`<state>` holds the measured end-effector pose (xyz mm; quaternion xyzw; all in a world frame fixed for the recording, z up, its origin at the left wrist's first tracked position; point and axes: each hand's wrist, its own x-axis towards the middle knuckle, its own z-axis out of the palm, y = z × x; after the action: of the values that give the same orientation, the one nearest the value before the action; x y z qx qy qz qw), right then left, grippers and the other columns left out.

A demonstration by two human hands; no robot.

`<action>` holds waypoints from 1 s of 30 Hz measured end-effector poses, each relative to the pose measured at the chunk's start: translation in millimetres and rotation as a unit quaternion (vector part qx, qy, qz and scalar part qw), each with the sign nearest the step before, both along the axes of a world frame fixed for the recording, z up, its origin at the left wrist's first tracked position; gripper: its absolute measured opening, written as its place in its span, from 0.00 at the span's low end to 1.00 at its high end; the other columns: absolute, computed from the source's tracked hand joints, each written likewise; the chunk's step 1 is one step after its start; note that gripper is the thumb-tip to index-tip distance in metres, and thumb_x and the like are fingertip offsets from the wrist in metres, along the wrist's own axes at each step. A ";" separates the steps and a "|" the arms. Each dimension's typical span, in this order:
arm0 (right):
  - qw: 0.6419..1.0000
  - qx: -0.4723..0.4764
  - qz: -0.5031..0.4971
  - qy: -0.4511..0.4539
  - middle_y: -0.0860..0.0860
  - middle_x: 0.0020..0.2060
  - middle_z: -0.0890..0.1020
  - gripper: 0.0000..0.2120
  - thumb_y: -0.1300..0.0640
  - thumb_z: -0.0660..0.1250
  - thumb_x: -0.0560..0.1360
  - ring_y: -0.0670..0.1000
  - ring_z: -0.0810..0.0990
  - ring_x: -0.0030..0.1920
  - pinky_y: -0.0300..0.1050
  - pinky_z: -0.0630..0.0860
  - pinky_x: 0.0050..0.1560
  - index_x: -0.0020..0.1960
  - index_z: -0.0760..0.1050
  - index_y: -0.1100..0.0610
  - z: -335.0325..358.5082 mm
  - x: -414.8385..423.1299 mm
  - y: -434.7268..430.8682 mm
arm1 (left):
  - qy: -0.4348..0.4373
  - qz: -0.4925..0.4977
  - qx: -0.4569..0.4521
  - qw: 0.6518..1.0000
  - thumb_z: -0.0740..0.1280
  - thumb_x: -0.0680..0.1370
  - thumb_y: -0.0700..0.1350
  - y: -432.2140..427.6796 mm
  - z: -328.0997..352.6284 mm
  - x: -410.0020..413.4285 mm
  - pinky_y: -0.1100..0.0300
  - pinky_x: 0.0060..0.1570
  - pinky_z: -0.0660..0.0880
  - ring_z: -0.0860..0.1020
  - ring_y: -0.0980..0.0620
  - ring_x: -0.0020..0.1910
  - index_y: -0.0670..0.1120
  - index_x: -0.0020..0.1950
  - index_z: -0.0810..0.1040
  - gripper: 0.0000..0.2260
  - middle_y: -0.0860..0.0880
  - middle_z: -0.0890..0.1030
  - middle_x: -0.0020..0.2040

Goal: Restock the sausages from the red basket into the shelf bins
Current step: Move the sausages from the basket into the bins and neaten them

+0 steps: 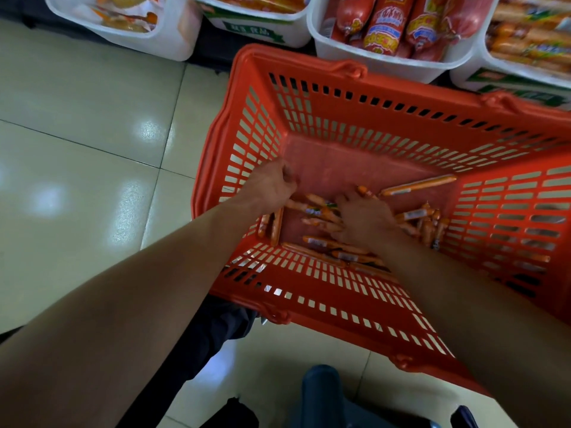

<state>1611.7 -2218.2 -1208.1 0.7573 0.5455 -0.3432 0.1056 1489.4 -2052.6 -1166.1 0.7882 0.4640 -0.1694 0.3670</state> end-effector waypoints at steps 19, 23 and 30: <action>0.993 -0.064 -0.086 -0.054 0.57 0.73 0.59 0.60 0.24 0.70 0.59 0.62 0.62 0.71 0.62 0.62 0.69 0.80 0.49 0.51 3.8 78.8 -56.1 | 0.148 -0.042 0.062 0.986 0.73 0.74 0.46 -55.9 -33.9 19.2 0.49 0.72 0.62 0.63 0.36 0.73 0.43 0.79 0.52 0.41 0.36 0.59 0.75; 0.997 -0.063 -0.028 -0.017 0.54 0.70 0.65 0.54 0.27 0.72 0.60 0.59 0.62 0.70 0.58 0.64 0.68 0.76 0.58 0.52 3.0 63.4 -55.1 | 0.101 -0.090 0.089 0.987 0.72 0.73 0.48 -53.6 -40.4 14.3 0.48 0.69 0.65 0.68 0.38 0.69 0.49 0.73 0.66 0.30 0.41 0.68 0.71; 0.995 -0.093 -0.029 0.010 0.57 0.68 0.71 0.48 0.31 0.75 0.61 0.60 0.72 0.67 0.55 0.70 0.65 0.70 0.62 0.55 3.9 41.7 -59.2 | 0.220 -0.059 0.012 0.974 0.76 0.72 0.49 -50.4 -37.3 -12.3 0.48 0.68 0.70 0.69 0.37 0.70 0.41 0.78 0.55 0.42 0.36 0.61 0.74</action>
<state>1653.5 -2277.4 -1204.1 0.7563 0.4899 -0.4032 0.1595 1477.1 -2103.0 -1203.4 0.7620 0.4880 -0.3543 0.2358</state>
